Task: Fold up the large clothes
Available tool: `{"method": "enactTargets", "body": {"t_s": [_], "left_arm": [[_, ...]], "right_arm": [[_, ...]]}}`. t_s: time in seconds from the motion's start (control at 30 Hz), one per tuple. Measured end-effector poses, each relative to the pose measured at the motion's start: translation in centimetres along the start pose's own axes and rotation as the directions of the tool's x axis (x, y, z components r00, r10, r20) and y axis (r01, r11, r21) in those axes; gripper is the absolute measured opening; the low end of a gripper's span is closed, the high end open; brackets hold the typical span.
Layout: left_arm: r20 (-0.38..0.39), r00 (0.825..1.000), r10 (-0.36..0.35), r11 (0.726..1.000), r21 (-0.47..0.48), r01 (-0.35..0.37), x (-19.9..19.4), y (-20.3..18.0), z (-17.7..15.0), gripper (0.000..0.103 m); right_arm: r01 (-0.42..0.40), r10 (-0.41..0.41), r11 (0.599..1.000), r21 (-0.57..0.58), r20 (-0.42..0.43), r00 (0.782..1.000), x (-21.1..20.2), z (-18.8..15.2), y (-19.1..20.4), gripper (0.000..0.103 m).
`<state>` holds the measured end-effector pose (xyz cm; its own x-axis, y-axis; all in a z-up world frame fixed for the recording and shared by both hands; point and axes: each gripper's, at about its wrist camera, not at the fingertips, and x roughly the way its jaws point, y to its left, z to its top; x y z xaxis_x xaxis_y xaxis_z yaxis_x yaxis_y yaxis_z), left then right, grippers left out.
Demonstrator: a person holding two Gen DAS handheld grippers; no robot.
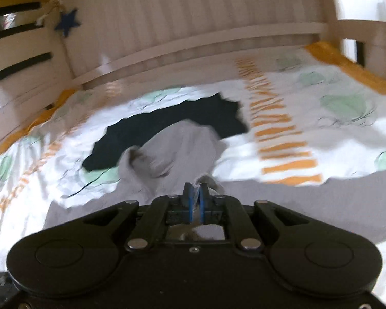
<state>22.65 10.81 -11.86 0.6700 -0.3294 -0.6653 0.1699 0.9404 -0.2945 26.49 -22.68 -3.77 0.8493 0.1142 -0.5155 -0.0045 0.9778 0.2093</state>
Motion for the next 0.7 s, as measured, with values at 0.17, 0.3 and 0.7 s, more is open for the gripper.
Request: {"method": "enactTargets", "body": {"t_s": [0.17, 0.3, 0.7], "left_arm": [[-0.015, 1.0, 0.007, 1.0, 0.0, -0.007, -0.4, 0.3, 0.1, 0.06], [-0.012, 1.0, 0.002, 1.0, -0.014, -0.002, -2.1, 0.7, 0.9, 0.06], [-0.075, 0.993, 0.091, 0.981, -0.164, -0.102, -2.5, 6.8, 2.6, 0.063]], "right_arm": [[0.099, -0.099, 0.995, -0.008, -0.154, 0.983, 4.7, -2.0, -2.5, 0.018], [0.151, -0.166, 0.985, -0.084, -0.22, 0.961, 6.2, -4.3, -2.5, 0.054], [-0.031, 0.014, 0.994, -0.104, -0.157, 0.987, -0.3, -6.4, 0.9, 0.063]]}}
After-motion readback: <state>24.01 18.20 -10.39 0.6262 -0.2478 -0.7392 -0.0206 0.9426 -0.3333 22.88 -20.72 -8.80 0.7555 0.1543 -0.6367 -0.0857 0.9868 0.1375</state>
